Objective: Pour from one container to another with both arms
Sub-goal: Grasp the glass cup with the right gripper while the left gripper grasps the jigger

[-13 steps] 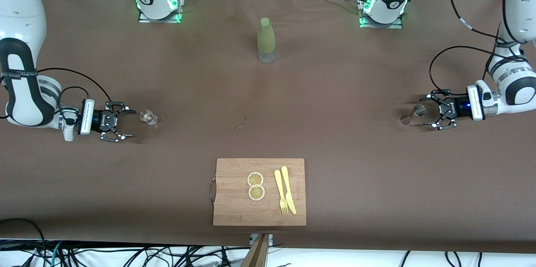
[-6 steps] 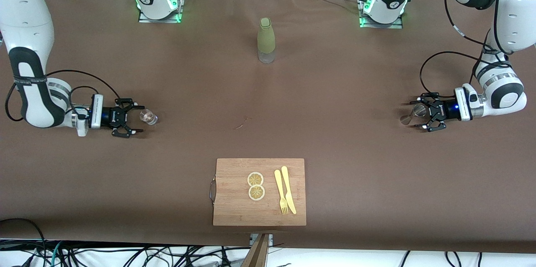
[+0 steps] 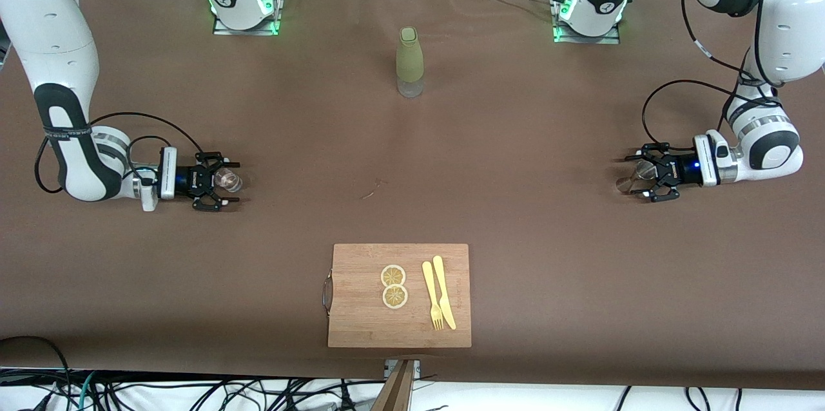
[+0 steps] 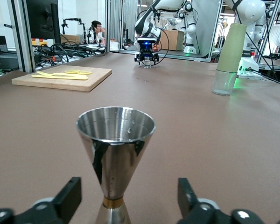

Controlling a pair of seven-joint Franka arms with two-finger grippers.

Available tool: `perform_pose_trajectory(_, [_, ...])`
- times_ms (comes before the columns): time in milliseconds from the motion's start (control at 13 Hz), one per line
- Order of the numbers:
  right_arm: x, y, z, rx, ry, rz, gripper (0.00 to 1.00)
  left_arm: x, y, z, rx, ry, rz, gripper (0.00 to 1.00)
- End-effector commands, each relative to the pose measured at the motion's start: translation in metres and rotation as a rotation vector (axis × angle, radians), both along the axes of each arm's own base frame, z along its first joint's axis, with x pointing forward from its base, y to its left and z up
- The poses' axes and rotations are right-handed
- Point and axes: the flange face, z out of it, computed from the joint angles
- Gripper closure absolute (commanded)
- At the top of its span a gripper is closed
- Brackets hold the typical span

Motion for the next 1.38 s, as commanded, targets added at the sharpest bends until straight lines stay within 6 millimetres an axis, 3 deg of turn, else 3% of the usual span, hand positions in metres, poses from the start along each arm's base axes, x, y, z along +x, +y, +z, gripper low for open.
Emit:
perform_pose_trajectory(0, [-0.005,0.001,-0.005,0.024,-0.002,-0.020,0.02,0.001,0.000,-0.002,-0.020,-0.074,0.000,0.25])
perform_pose_trajectory(538, [-0.009,0.002,-0.013,0.028,0.009,-0.010,0.16,-0.005,0.008,-0.003,-0.024,-0.068,0.003,0.31])
perform_pose_trajectory(615, [-0.010,0.001,-0.014,0.026,0.011,-0.008,0.18,-0.005,0.007,-0.003,-0.024,-0.082,-0.003,0.48])
perform_pose_trajectory(769, [-0.014,0.001,-0.021,0.027,0.023,-0.007,0.38,-0.006,0.008,-0.003,-0.023,-0.091,-0.003,0.85])
perform_pose_trajectory(846, [-0.014,0.001,-0.021,0.029,0.025,-0.008,0.47,-0.007,0.011,-0.003,-0.020,-0.089,0.000,0.98])
perform_pose_trajectory(1077, [-0.014,0.002,-0.021,0.034,0.027,-0.008,0.52,-0.011,0.009,-0.016,-0.026,-0.091,0.001,1.00])
perform_pose_trajectory(1308, [-0.015,0.004,-0.019,0.052,0.030,-0.002,0.56,0.005,-0.008,-0.011,-0.050,-0.118,0.009,1.00])
